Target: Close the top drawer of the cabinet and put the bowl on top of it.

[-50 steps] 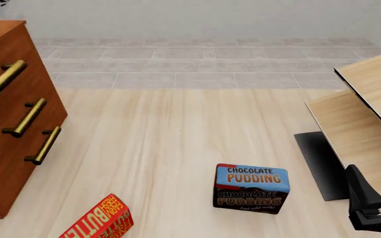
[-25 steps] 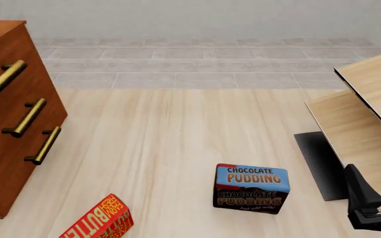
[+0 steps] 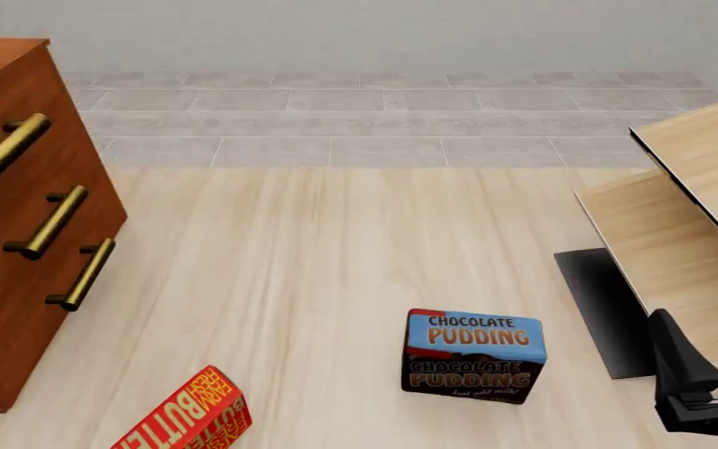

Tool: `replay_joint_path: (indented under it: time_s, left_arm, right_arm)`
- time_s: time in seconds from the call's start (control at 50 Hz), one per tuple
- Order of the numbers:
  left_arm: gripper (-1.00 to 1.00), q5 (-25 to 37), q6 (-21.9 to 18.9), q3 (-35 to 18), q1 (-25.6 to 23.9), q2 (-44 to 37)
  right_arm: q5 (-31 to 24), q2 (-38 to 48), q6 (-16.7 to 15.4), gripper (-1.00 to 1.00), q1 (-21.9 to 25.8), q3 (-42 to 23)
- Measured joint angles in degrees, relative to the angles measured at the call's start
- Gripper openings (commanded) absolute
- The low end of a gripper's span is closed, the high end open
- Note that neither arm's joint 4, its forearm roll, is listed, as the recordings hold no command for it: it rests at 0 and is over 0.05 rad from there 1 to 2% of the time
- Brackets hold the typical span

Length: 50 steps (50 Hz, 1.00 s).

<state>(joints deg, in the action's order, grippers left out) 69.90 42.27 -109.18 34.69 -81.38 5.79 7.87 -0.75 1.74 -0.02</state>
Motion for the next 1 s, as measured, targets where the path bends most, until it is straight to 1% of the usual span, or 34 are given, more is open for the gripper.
replay_joint_path:
  time_s: [0.2,0.52,1.0]
  left_arm:
    - [-1.00,0.00,-0.61,1.26,1.72,-1.37]
    - [-1.00,0.00,-0.69,2.80,2.85,-2.97]
    - [-1.00,0.00,-1.34,3.16,4.07,-4.40]
  right_arm:
    - [-0.28,-0.33,0.01,1.00,-0.03,0.00]
    - [-0.26,-0.36,0.07,1.00,-0.07,0.00]
    - [0.06,-0.07,0.12,1.00,-0.07,0.00]
